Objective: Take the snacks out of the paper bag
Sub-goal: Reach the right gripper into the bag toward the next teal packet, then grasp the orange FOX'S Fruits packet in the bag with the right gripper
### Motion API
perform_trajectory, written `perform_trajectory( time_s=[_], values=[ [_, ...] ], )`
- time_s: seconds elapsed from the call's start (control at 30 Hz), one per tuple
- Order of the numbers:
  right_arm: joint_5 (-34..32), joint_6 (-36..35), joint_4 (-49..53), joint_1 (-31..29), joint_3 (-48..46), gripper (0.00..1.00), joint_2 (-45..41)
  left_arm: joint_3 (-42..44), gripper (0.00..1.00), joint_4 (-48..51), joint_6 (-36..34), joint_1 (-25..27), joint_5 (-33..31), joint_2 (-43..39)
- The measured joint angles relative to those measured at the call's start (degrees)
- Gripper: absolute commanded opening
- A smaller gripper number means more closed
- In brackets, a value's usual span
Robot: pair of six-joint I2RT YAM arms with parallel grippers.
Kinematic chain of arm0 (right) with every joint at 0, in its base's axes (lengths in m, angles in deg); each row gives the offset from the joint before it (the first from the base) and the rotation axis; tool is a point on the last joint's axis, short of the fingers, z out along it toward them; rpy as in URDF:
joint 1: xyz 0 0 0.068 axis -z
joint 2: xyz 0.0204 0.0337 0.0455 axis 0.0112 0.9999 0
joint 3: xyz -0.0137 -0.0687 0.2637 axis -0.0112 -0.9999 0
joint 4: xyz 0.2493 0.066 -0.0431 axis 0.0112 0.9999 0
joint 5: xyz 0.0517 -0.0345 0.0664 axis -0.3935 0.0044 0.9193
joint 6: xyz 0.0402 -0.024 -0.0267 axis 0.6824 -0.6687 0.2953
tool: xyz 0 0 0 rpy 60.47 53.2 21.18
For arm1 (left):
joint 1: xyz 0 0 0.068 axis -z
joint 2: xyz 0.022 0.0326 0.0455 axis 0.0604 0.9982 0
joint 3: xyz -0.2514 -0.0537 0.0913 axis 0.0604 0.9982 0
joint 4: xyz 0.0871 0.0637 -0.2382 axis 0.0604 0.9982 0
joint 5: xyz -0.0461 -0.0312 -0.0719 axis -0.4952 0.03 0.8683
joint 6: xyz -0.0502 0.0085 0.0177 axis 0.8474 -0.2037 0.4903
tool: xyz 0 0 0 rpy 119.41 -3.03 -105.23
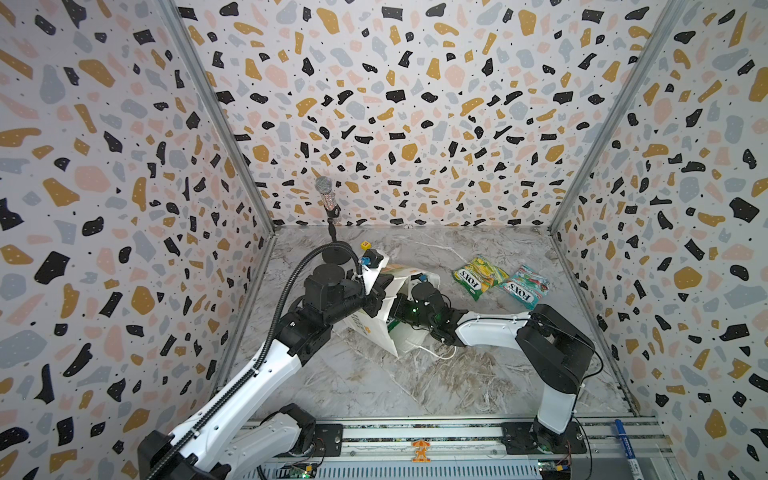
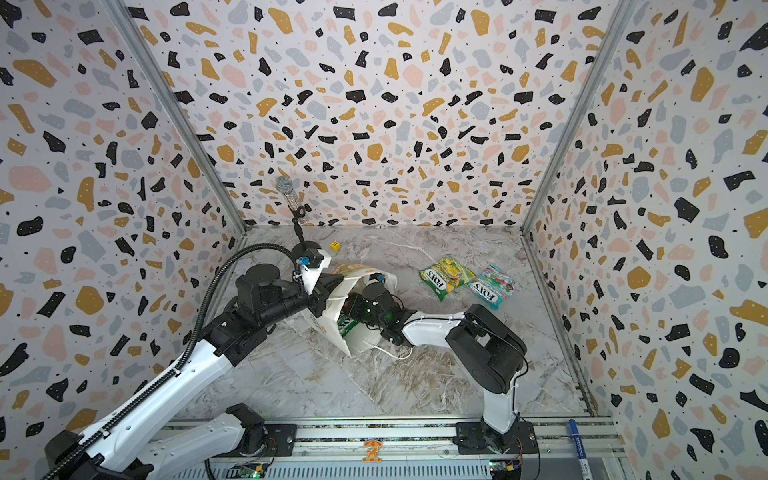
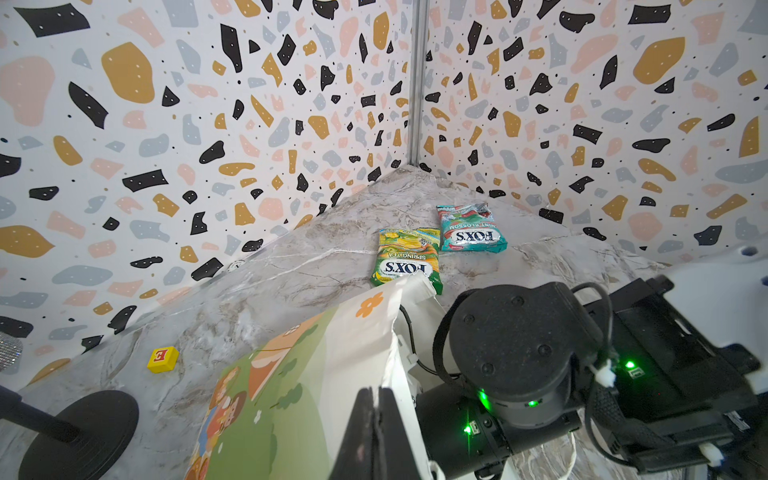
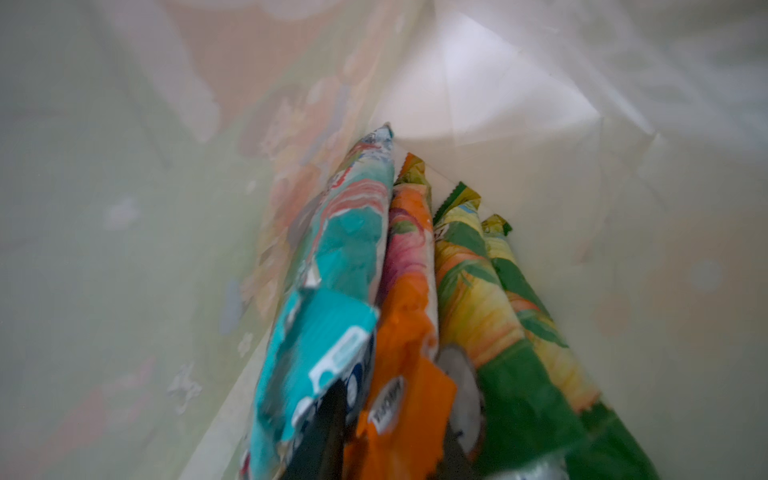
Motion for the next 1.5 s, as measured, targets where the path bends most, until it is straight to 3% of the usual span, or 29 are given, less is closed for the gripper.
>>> perform_trajectory(
  time_s=[0.37, 0.63, 1.5],
  values=[
    [-1.2, 0.6, 0.3, -0.3, 1.9, 0.31, 2.4, 0.0, 0.00, 0.0, 0.0, 0.0, 0.0, 0.0],
    [-0.9, -1.4, 0.7, -0.3, 3.5, 0.00, 4.2, 0.0, 0.00, 0.0, 0.0, 0.0, -0.8, 0.0],
    [-4.7, -15.3, 4.9, -0.9, -7.1, 0.00, -11.0, 0.0, 0.00, 0.5, 0.0, 0.1, -6.9, 1.2]
  ],
)
